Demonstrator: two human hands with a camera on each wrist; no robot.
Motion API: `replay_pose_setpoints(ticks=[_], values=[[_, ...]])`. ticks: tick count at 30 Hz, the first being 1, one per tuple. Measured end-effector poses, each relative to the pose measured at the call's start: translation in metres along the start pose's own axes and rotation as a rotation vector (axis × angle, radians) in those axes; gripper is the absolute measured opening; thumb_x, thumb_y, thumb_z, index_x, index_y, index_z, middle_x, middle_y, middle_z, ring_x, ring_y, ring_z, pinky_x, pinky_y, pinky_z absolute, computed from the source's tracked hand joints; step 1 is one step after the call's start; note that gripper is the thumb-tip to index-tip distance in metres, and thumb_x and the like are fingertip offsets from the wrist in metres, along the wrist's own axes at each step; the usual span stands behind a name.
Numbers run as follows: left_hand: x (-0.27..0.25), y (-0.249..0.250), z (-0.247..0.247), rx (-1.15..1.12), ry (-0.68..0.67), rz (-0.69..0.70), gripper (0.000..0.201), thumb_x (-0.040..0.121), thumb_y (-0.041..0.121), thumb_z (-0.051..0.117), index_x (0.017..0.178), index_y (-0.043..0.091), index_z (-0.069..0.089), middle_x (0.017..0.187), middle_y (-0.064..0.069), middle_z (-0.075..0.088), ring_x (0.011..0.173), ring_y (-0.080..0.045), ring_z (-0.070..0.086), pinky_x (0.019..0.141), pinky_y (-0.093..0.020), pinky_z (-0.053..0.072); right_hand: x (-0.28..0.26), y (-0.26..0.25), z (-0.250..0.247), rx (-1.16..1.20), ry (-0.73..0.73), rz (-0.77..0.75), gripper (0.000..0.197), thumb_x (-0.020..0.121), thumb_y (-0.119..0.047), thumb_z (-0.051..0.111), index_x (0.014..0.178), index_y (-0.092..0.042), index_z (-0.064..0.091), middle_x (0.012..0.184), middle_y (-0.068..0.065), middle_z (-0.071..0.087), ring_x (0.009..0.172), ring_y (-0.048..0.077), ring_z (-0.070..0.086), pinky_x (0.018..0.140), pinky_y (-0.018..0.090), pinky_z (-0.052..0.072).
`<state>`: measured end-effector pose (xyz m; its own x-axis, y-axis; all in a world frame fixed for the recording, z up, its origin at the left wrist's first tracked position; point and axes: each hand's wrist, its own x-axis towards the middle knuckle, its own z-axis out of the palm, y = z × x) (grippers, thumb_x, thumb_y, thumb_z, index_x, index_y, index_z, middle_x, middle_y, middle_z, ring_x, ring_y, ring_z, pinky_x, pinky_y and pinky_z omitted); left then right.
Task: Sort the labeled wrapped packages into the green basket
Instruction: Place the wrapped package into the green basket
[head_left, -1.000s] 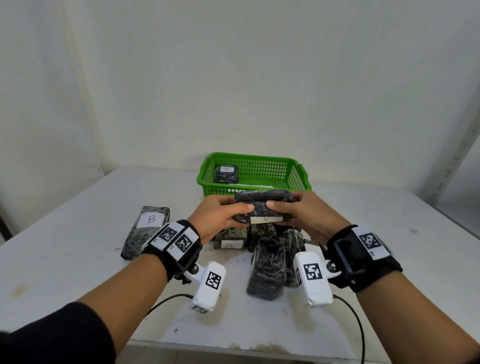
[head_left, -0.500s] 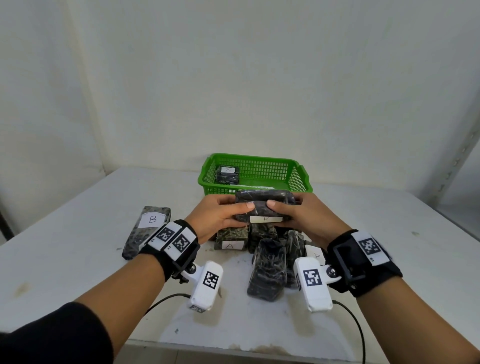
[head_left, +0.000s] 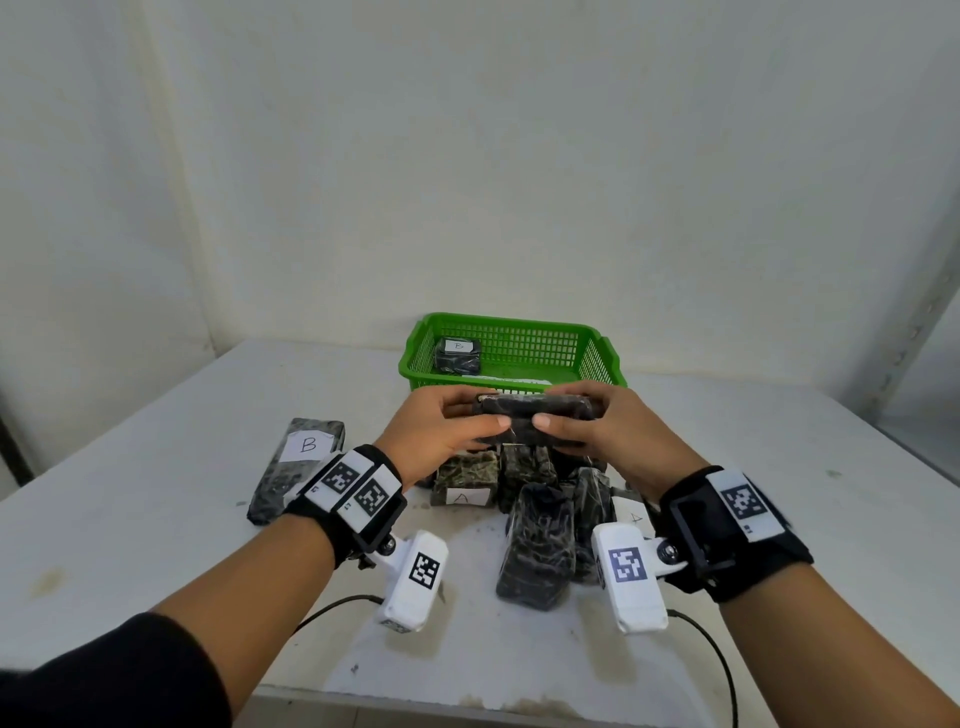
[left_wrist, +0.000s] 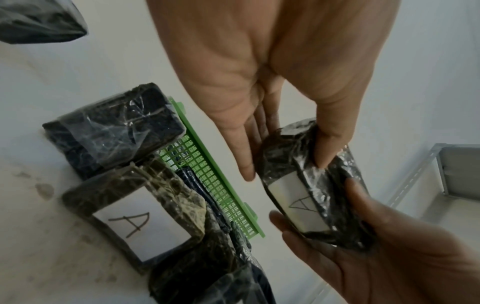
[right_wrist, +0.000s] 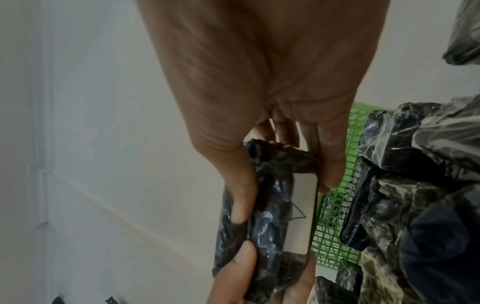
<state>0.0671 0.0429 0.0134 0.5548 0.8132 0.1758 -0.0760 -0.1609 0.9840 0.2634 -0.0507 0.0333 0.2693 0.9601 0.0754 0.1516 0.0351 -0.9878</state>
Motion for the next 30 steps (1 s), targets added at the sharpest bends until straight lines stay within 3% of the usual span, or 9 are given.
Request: replay_pose_setpoints(ticks=[2, 5, 9, 11, 14, 19, 25, 27, 30], values=[[0.001, -0.001, -0.001, 0.080, 0.024, 0.065, 0.041, 0.078, 0.003, 0.080, 0.115, 0.016, 0.070, 0.113, -0.005, 0.073, 0.106, -0.018, 0.070, 0.095, -0.035, 0.056, -0.002, -0.004, 0.001, 0.072, -0.048, 0.065, 0.047, 0.082, -0.019, 0.085, 0.125, -0.012, 0.066, 0.119, 0.008, 0.073, 0.107, 0.021, 0.075, 0.092, 0.037, 0.062], [0.002, -0.003, -0.003, 0.122, -0.014, 0.110, 0.054, 0.073, 0.007, 0.084, 0.120, 0.025, 0.066, 0.121, 0.001, 0.069, 0.116, -0.014, 0.065, 0.102, -0.039, 0.051, -0.004, -0.009, 0.001, 0.106, -0.113, 0.138, 0.042, 0.094, -0.034, 0.073, 0.120, -0.001, 0.071, 0.118, 0.019, 0.075, 0.097, 0.025, 0.075, 0.085, 0.033, 0.065], [0.000, -0.003, 0.000, 0.060, -0.107, 0.058, 0.077, 0.064, 0.026, 0.089, 0.133, 0.023, 0.056, 0.128, 0.000, 0.066, 0.120, -0.015, 0.062, 0.104, -0.038, 0.049, -0.002, -0.009, 0.001, 0.215, -0.029, 0.109, 0.033, 0.095, -0.010, 0.073, 0.121, 0.010, 0.065, 0.127, 0.028, 0.068, 0.099, 0.028, 0.074, 0.073, 0.030, 0.065], [-0.003, 0.001, 0.005, -0.078, -0.161, -0.032, 0.065, 0.076, 0.029, 0.081, 0.133, 0.011, 0.056, 0.127, -0.007, 0.067, 0.118, -0.023, 0.064, 0.099, -0.040, 0.052, 0.000, -0.008, 0.002, 0.203, -0.004, 0.083, 0.035, 0.091, -0.005, 0.075, 0.122, 0.008, 0.063, 0.126, 0.022, 0.070, 0.099, 0.026, 0.075, 0.074, 0.029, 0.064], [-0.004, 0.006, 0.011, -0.182, -0.128, -0.117, 0.035, 0.095, 0.014, 0.060, 0.127, -0.001, 0.059, 0.123, -0.016, 0.067, 0.113, -0.029, 0.066, 0.091, -0.041, 0.057, -0.001, -0.005, 0.003, 0.175, -0.009, 0.051, 0.036, 0.089, -0.001, 0.077, 0.121, 0.005, 0.065, 0.120, 0.018, 0.075, 0.096, 0.025, 0.077, 0.079, 0.030, 0.064], [0.001, -0.004, 0.007, -0.064, -0.045, -0.063, 0.034, 0.082, 0.014, 0.074, 0.114, 0.004, 0.069, 0.113, -0.017, 0.072, 0.111, -0.038, 0.066, 0.100, -0.053, 0.050, -0.001, -0.004, 0.004, 0.161, -0.010, 0.074, 0.025, 0.087, -0.005, 0.080, 0.109, 0.003, 0.072, 0.110, 0.019, 0.079, 0.094, 0.029, 0.078, 0.083, 0.039, 0.063], [-0.001, 0.000, 0.009, -0.104, -0.061, -0.062, 0.031, 0.088, 0.015, 0.071, 0.117, 0.005, 0.068, 0.115, -0.014, 0.072, 0.112, -0.033, 0.066, 0.097, -0.048, 0.053, 0.001, 0.000, 0.002, 0.085, 0.051, 0.047, 0.019, 0.086, -0.013, 0.083, 0.100, -0.003, 0.077, 0.097, 0.013, 0.081, 0.090, 0.031, 0.079, 0.094, 0.051, 0.061], [0.000, -0.002, 0.008, -0.046, -0.041, -0.033, 0.035, 0.078, 0.023, 0.076, 0.110, 0.011, 0.072, 0.110, -0.014, 0.074, 0.109, -0.036, 0.068, 0.099, -0.056, 0.049, 0.001, 0.000, 0.003, 0.103, 0.023, 0.056, 0.023, 0.084, -0.011, 0.084, 0.103, -0.001, 0.076, 0.099, 0.015, 0.081, 0.093, 0.032, 0.079, 0.094, 0.049, 0.062], [0.002, -0.003, 0.005, -0.070, -0.012, -0.023, 0.030, 0.081, 0.014, 0.074, 0.111, 0.009, 0.071, 0.110, -0.014, 0.074, 0.107, -0.035, 0.068, 0.100, -0.056, 0.049, -0.001, 0.000, 0.004, 0.144, -0.050, 0.081, 0.028, 0.080, -0.003, 0.084, 0.106, 0.000, 0.073, 0.105, 0.014, 0.081, 0.097, 0.029, 0.079, 0.084, 0.037, 0.065]])
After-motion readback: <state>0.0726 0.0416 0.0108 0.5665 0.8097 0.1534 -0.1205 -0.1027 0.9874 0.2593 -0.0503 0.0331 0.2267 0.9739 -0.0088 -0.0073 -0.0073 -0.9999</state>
